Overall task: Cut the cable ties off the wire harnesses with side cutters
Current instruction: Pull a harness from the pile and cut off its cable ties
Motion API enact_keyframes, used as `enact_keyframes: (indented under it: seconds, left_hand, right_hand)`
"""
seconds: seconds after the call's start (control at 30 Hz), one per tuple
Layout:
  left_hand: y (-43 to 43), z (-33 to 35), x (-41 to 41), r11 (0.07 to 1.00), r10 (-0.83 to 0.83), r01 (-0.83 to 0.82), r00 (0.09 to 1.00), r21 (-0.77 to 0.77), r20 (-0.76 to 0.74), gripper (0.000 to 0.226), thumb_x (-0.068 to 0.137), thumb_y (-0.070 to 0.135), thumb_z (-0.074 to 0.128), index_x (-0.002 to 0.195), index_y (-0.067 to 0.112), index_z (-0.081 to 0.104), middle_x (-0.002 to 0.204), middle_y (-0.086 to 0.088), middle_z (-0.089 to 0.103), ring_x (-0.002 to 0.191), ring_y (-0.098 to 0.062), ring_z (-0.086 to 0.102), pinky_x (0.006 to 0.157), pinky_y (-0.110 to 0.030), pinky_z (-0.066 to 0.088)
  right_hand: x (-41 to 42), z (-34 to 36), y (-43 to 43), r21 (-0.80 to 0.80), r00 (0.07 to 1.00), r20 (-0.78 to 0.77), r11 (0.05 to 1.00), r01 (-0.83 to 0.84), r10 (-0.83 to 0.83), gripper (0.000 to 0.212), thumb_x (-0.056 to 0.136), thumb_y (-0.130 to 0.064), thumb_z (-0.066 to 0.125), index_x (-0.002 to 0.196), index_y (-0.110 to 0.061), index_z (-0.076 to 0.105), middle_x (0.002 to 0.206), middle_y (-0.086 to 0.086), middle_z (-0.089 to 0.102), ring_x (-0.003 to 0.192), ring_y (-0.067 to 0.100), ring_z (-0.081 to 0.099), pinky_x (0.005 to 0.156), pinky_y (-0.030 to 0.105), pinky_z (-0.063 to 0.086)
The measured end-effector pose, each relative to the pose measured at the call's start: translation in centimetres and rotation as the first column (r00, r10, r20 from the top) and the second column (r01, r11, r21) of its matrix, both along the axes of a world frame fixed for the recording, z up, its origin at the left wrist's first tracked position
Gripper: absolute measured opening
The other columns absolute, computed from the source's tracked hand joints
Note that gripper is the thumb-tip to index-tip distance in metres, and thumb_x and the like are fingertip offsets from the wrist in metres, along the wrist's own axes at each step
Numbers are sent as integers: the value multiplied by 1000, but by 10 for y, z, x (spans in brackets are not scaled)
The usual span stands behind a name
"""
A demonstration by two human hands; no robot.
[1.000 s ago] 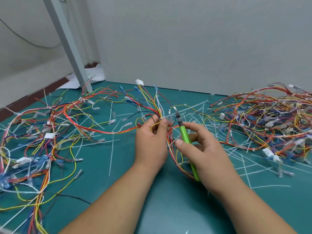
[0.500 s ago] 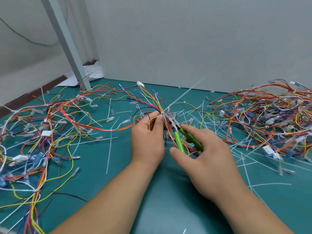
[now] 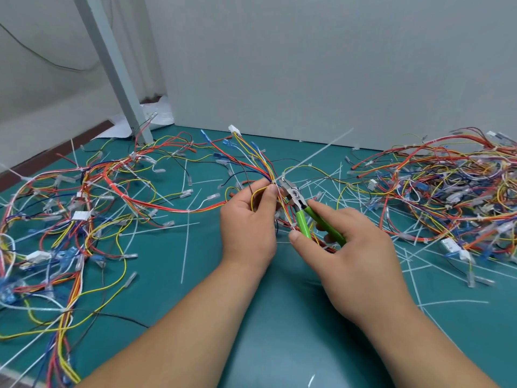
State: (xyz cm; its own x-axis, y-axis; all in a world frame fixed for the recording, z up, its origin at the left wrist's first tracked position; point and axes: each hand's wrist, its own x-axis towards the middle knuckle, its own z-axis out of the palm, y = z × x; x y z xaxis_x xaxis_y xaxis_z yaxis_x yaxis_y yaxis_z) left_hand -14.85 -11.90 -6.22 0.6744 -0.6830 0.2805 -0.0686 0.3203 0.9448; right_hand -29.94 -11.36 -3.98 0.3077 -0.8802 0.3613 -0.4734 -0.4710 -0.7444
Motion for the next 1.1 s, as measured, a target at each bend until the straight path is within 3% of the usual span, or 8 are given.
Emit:
enact_keyframes:
  seconds: [0.13,0.27,0.47,0.57,0.7,0.83,0.97,1.1]
  left_hand:
    - [0,1,-1,1000,4,-4,1000,-15,6,23,89,30,65,82,50,75,76,14,74,71,-7,64,76,-37,57]
    - [1,2,-2,999,-15,15,1000,-45,7,32,91,23,65,82,52,75,76,17,74,70,-2,65,71,-20,55]
    - [-2,0,-1,998,-27,20,995,-64,-99,37,97,10,65,81,41,78,80,3,77,71,-7,68,66,-18,54]
    - [-3,-1,0,998,-7,0,994,-60,-112,31,95,15,67,83,42,78,81,5,77,72,-8,68,70,-22,55]
    - [-5,-5,2,999,28,-31,995,-31,-101,20,91,15,70,85,33,77,80,11,77,75,-6,69,74,-24,55]
    - [-4,-5,1,998,53,-54,995,-16,-89,26,92,8,70,83,32,75,76,13,76,71,-1,68,69,-16,52]
    - [-6,-4,2,998,67,-67,990,5,-126,10,92,6,71,95,14,74,67,13,70,61,-1,60,61,-16,49]
    - [-6,-4,4,998,60,-54,987,38,-150,14,92,-2,68,93,12,73,68,11,69,63,-4,61,61,-19,50]
  right_hand:
    - [2,3,3,-35,999,-48,999,19,-21,62,77,-58,69,134,-34,67,99,-17,63,96,2,60,88,19,44]
    - [2,3,3,-60,998,-56,998,24,-27,56,82,-47,80,134,-31,68,98,-14,63,97,6,59,88,18,40]
    - [-4,11,3,-241,994,-8,964,108,-113,54,80,-44,79,130,-25,69,102,-4,61,94,18,60,90,32,48]
    - [-4,15,9,-94,990,137,995,22,-9,43,76,-47,76,118,-40,71,97,-14,67,91,8,64,82,17,48]
    - [6,13,17,173,936,333,969,-179,113,31,75,-46,76,106,-46,76,86,-14,73,70,6,64,66,20,49]
    - [5,16,21,3,980,196,999,-43,42,22,76,-52,72,97,-54,70,82,-10,70,74,9,64,68,31,53]
    - [-4,25,29,-278,989,128,960,-32,70,45,79,-48,71,122,-35,69,94,-16,67,87,6,64,73,15,47]
    - [3,20,33,-158,986,78,978,-134,148,50,74,-55,70,119,-34,72,92,-19,68,86,3,65,76,12,48]
